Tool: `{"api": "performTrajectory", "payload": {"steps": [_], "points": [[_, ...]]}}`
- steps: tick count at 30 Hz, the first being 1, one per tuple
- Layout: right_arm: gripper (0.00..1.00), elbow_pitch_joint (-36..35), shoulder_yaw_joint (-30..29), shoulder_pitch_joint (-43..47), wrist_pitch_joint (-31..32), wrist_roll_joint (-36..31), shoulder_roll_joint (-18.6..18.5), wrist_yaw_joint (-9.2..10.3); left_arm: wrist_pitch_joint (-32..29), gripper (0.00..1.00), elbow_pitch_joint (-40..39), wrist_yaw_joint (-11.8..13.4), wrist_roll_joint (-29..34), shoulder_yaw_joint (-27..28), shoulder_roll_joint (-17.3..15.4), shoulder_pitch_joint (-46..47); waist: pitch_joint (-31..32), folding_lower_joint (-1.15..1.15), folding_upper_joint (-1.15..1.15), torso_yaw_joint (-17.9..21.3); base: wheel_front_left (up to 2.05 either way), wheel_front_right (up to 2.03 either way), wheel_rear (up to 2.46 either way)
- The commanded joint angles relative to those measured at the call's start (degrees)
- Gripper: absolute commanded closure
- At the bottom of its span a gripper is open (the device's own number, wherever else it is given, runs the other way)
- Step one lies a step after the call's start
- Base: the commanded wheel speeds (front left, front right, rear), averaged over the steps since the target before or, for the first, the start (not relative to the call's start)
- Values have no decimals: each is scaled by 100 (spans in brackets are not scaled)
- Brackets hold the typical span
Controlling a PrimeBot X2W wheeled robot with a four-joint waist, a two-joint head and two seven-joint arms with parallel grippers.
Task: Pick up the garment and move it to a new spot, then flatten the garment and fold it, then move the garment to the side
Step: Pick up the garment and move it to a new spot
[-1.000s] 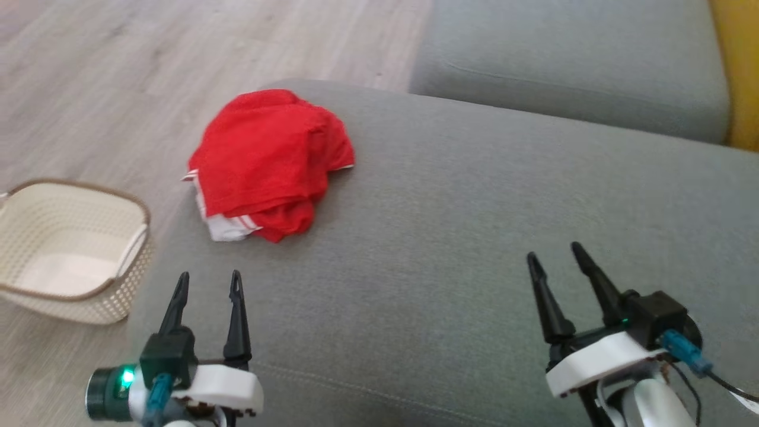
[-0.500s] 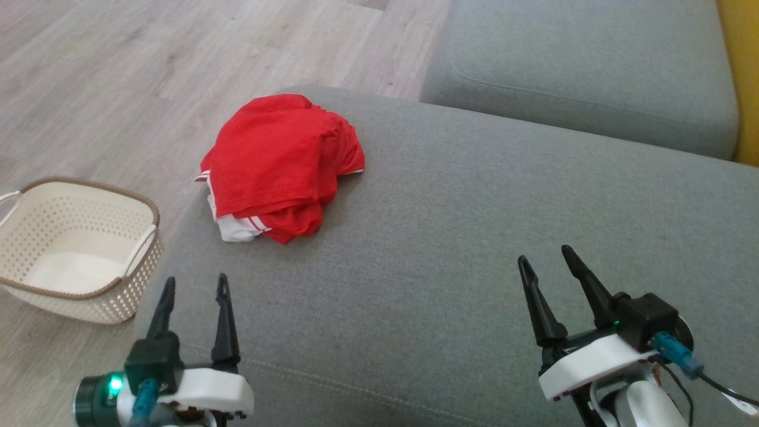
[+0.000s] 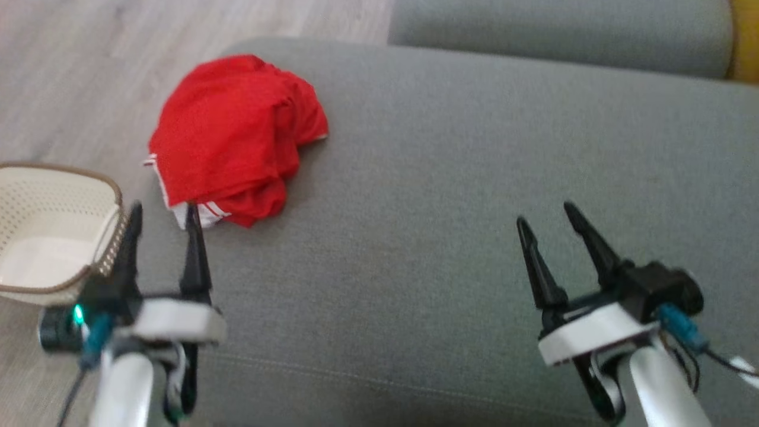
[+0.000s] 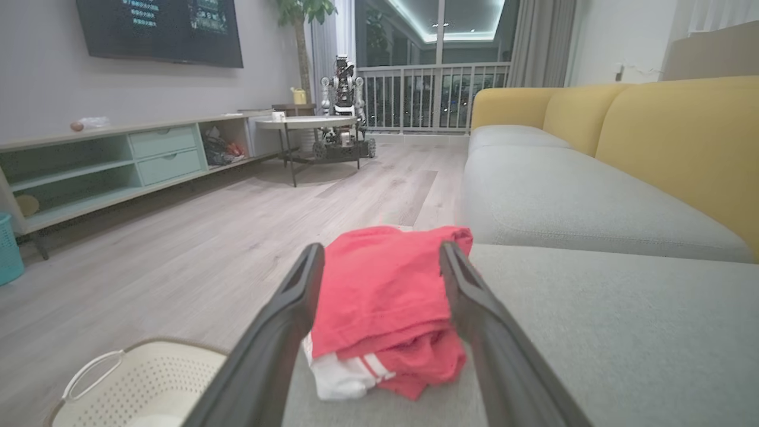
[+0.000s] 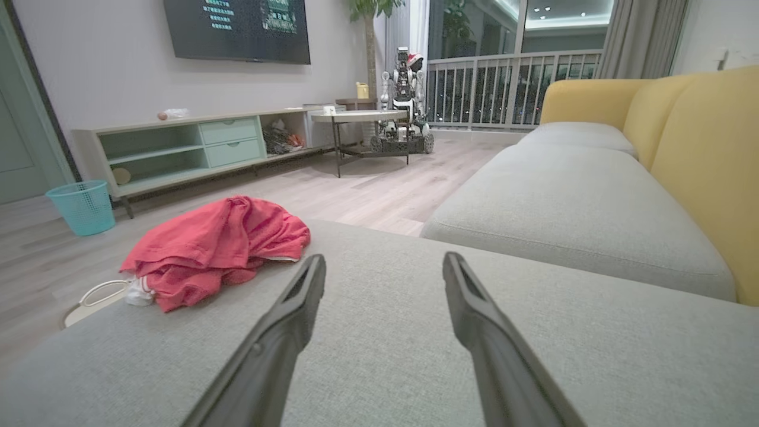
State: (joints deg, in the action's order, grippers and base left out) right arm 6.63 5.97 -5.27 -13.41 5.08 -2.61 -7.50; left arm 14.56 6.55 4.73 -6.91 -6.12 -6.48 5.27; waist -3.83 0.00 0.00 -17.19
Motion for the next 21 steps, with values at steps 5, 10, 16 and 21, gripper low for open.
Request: {"api": "performTrajectory", "payload": {"steps": [5, 10, 16, 21], "points": [[0, -585, 202, -488, 167, -199, -27, 1, -45, 0, 561, -316, -309, 483, -420, 1332, -767, 0, 0, 423, 0, 0, 0], [0, -983, 264, -770, 340, -450, -27, 1, -429, 0, 1329, -610, -561, 683, -840, 2409, -1321, 0, 0, 702, 0, 0, 0], [0, -1352, 359, -902, 402, -672, -27, 1, -1092, 0, 2516, -858, -696, 672, -1211, 3422, -1728, 0, 0, 906, 0, 0, 0], [0, -1497, 418, -958, 443, -780, -27, 1, -1351, 0, 3479, -947, -710, 596, -1403, 3994, -1917, 0, 0, 1033, 0, 0, 0]]}}
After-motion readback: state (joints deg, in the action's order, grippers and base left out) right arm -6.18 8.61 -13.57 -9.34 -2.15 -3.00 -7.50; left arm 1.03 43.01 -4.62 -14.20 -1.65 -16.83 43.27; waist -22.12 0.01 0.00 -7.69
